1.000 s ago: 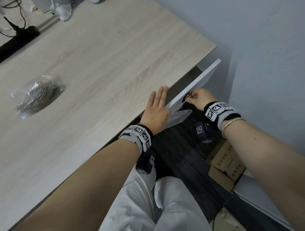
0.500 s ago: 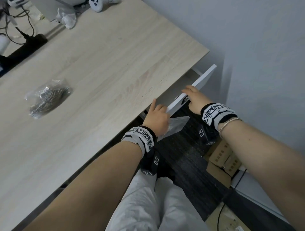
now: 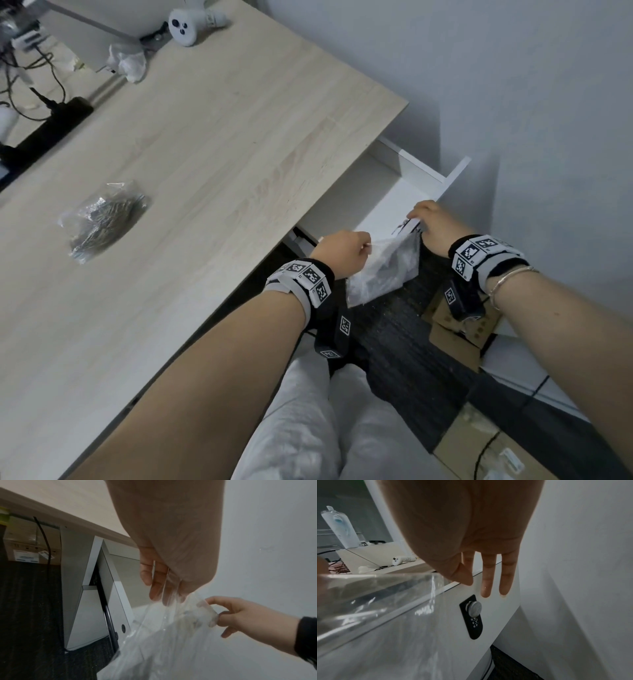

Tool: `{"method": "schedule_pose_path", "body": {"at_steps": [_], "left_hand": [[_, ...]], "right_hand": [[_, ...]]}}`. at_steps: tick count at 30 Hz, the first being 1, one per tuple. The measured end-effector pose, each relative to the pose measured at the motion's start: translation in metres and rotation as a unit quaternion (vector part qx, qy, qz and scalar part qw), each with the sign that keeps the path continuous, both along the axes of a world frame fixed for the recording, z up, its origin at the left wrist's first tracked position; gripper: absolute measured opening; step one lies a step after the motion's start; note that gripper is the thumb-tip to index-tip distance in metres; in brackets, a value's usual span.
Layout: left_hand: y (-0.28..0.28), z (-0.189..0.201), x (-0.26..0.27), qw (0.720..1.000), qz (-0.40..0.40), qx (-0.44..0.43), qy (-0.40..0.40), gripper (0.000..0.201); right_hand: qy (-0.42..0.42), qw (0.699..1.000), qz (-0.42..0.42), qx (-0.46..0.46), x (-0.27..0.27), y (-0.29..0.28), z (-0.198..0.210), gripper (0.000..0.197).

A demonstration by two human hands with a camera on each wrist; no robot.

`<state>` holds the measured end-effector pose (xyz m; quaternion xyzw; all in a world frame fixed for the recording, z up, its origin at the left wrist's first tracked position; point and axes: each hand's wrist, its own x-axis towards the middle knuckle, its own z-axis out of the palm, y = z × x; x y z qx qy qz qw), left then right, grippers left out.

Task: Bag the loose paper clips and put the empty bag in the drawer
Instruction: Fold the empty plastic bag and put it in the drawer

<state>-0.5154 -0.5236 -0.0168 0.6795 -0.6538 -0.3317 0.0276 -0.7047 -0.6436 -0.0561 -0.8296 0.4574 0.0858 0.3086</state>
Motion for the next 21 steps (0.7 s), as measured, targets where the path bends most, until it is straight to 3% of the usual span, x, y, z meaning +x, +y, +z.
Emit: {"method": "schedule_pose_path", "body": {"at_steps": [6,9,13,17,21], "left_hand": [[-0.008,0.001,-0.003,0.989,0.113,-0.049,0.077,0.026],[-0.015,0.003,-0.001,0.967,0.194,-0.116,0.121,0.031],[-0.028,0.004,0.001,0.942,0.258,-0.154,0.149,0.031],[-0.037,-0.01,0.004,0.936,0.271,-0.161,0.156,0.022],[-0.045,-0.039,0.0,0.95,0.249,-0.097,0.162,0.032]], "right_hand": [[-0.007,0.997,-0.07,0.031,-0.016,0.005,0.011,0.047],[-0.062,0.988,-0.132,0.046,-0.014,0.007,0.017,0.053],[-0.132,0.971,-0.199,-0.005,-0.007,0.008,0.019,0.055],[-0.087,0.983,-0.159,-0.041,-0.001,0.011,0.018,0.054],[-0.044,0.989,-0.128,-0.064,-0.003,0.017,0.013,0.05]]}}
